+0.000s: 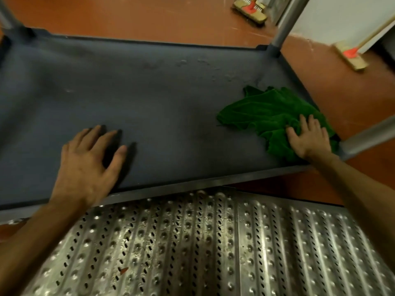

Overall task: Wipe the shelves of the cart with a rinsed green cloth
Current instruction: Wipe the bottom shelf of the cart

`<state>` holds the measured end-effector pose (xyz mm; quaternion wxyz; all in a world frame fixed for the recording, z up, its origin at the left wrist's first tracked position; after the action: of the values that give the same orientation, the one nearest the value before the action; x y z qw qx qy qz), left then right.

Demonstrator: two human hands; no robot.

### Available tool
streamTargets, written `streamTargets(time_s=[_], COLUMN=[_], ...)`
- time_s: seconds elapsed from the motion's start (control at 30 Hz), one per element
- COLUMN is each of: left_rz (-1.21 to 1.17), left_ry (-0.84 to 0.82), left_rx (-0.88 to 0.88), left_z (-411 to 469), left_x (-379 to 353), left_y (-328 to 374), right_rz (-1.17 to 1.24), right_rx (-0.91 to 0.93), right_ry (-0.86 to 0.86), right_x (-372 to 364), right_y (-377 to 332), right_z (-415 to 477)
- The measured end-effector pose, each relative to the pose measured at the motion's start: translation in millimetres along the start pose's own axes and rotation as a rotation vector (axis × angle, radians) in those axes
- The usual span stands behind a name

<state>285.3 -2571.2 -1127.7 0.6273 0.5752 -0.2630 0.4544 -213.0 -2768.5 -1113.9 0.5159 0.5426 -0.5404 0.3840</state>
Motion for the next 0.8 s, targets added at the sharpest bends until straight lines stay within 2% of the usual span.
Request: streamTargets(time_s=[0.23, 0.33, 0.57, 0.8], left_rz=[0.064, 0.056, 0.053, 0.077], left_ry=[-0.026, -0.054, -0.06, -0.041], left_rx=[-0.118, -0.104, -0.038, -0.012], left_z=[3.6, 1.2, -4.5, -5.7], left_x=[-9.7, -8.2, 4.9, 6.6], left_y=[-14.7, -15.1, 5.1, 6.0], right_rz=[0.093, 0.112, 0.129, 0.205], right_rx=[-0.032, -0.004, 0.134, 0.285], right_ry=[-0.053, -0.068, 0.015, -0.007], right_x=[-2.7, -0.8, 3.6, 13.3], right_y=[-18.6, -39.0, -136.6, -228.8], right_z=[-4.8, -9.2, -26.9, -47.5])
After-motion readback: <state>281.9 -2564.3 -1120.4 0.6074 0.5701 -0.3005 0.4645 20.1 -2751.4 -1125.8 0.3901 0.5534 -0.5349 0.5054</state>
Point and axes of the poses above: each hand's wrist, its own z-axis towards the middle knuckle, its own x-axis out of the back of the hand, y = z × x, the point moved 3 cm from there along z, towards the middle knuckle, and after that the axes turned 7 degrees about -z, right-handed, at the moved point
